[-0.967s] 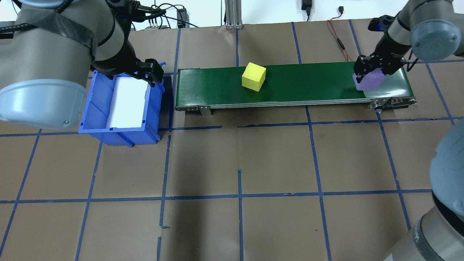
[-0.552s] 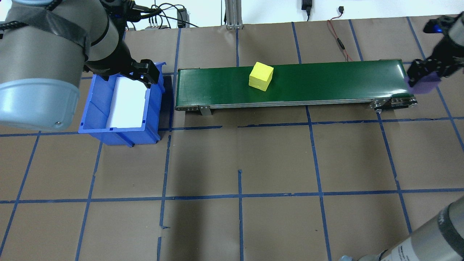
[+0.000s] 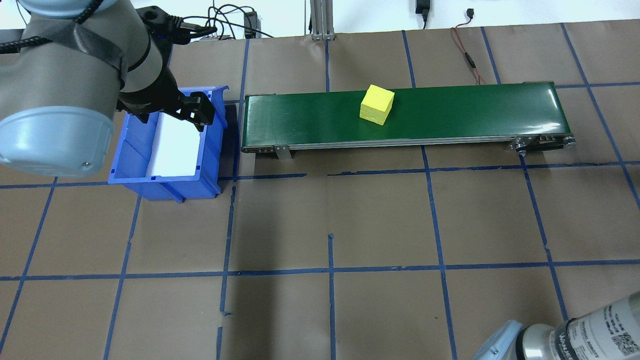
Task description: Move block left to right into plate
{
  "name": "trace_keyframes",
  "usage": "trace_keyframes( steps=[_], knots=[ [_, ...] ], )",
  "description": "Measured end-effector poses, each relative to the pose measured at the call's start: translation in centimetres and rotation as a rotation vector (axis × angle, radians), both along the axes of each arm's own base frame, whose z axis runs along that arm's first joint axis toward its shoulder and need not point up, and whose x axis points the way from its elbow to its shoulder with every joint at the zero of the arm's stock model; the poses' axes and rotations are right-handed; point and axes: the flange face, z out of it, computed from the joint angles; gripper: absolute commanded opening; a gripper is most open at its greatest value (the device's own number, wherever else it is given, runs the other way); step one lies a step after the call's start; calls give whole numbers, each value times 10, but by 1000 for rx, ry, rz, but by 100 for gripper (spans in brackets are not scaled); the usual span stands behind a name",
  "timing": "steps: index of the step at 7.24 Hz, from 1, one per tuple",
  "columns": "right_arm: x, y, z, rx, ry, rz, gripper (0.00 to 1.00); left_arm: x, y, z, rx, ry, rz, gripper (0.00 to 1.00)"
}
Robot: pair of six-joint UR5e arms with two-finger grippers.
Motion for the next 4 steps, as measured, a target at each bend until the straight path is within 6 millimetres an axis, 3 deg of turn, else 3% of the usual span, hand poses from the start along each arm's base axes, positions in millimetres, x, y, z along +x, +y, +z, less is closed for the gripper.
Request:
trace_keyframes(
  steps=[1,4],
  knots=[
    [-15,14,-14,-1,-11,-3,99,4,-1,1,0,0,7,100],
    [-21,20,-23,-13,-30,-6,100,32,-10,-1,5,8,57,100]
  ],
)
